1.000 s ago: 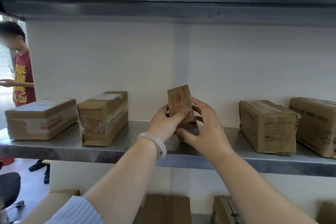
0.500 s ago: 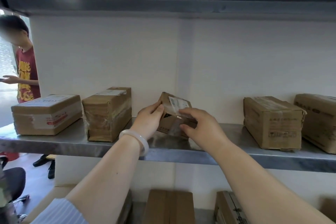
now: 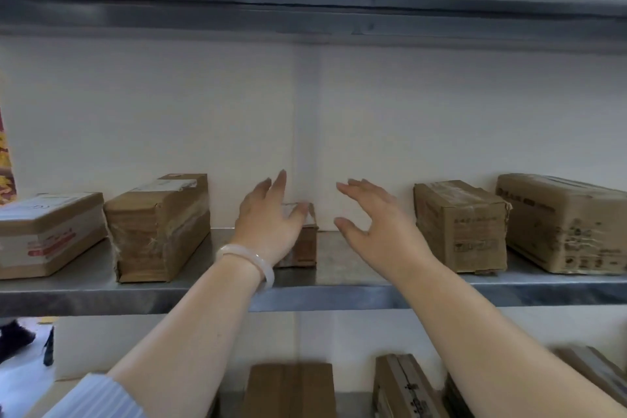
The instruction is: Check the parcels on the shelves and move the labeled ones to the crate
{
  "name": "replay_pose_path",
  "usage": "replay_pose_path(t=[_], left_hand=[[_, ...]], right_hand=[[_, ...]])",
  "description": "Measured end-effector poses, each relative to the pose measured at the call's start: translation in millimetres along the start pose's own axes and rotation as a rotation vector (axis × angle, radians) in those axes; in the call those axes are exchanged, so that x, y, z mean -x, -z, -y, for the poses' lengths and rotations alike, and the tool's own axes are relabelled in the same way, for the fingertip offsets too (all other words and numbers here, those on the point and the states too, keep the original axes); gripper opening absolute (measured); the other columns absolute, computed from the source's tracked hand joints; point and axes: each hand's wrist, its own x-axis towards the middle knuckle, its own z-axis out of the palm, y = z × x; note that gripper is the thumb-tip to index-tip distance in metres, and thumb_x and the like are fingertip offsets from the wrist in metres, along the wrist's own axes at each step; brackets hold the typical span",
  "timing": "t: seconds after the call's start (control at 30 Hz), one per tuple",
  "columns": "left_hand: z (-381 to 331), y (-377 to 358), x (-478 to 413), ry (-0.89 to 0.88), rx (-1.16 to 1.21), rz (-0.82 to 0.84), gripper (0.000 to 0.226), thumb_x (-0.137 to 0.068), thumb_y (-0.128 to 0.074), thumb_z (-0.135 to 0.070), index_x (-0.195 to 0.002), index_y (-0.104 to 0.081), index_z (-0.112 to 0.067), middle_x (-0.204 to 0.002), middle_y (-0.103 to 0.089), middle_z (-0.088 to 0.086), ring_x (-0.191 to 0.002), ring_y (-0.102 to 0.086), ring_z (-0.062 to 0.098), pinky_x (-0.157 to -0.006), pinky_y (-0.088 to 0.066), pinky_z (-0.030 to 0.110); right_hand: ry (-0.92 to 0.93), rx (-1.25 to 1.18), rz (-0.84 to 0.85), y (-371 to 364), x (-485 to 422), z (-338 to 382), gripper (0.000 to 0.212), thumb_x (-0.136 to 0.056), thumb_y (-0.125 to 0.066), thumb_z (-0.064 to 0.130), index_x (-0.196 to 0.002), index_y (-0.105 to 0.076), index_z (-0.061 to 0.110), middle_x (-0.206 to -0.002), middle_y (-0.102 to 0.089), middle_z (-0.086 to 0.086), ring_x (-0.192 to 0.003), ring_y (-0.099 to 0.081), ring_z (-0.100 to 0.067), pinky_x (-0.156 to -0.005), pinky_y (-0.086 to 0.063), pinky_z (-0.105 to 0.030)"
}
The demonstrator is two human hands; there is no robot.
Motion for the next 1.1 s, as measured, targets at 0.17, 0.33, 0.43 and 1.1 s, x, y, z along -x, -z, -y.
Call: replay_pose_path(t=[0.17,0.33,0.43,1.1], left_hand=[[-78,-42,4,-0.195,0.264,0.133,0.071,-0.095,-0.05,-0.053,-0.155,-0.02,-0.031,-0.16,-0.024,0.002,-0.147,-0.02,0.019,-0.121,-0.019,0.038],[-135,-101,6,-0.178,0.315,0.313,0.073,-0.091,-0.051,-0.056,-0.154,-0.024,-0.031,-0.158,-0.027,0.008,-0.146,-0.026,0.024,-0.119,-0.023,0.038],[-150,-130,5,-0.134,0.297,0.341,0.072,-0.089,-0.051,-0.057,-0.152,-0.028,-0.029,-0.15,-0.038,0.011,-0.138,-0.039,0.028,-0.114,-0.032,0.036],[-174,-123,27,0.079,0.596,0.081,0.062,-0.08,-0.074,-0.048,-0.134,-0.049,-0.028,-0.114,-0.055,-0.01,-0.103,-0.053,0.008,-0.095,-0.048,0.028]], right_hand=[[-0.082,0.076,-0.227,67,10,-25,0.051,-0.094,-0.057,0.034,-0.142,-0.041,0.038,-0.149,-0.035,0.013,-0.139,-0.026,-0.006,-0.107,-0.021,-0.021],[-0.364,-0.056,-0.284,109,27,-78,0.058,-0.095,-0.054,0.038,-0.148,-0.031,0.031,-0.154,-0.029,0.006,-0.142,-0.023,-0.013,-0.114,-0.025,-0.034],[-0.482,-0.088,-0.183,111,36,-103,0.069,-0.094,-0.055,0.041,-0.152,-0.02,0.027,-0.158,-0.024,-0.001,-0.145,-0.02,-0.018,-0.116,-0.025,-0.039],[-0.097,-0.398,0.088,123,58,-128,0.056,-0.095,-0.053,0.014,-0.144,-0.04,0.039,-0.15,-0.036,0.021,-0.137,-0.026,0.009,-0.112,-0.023,-0.019]])
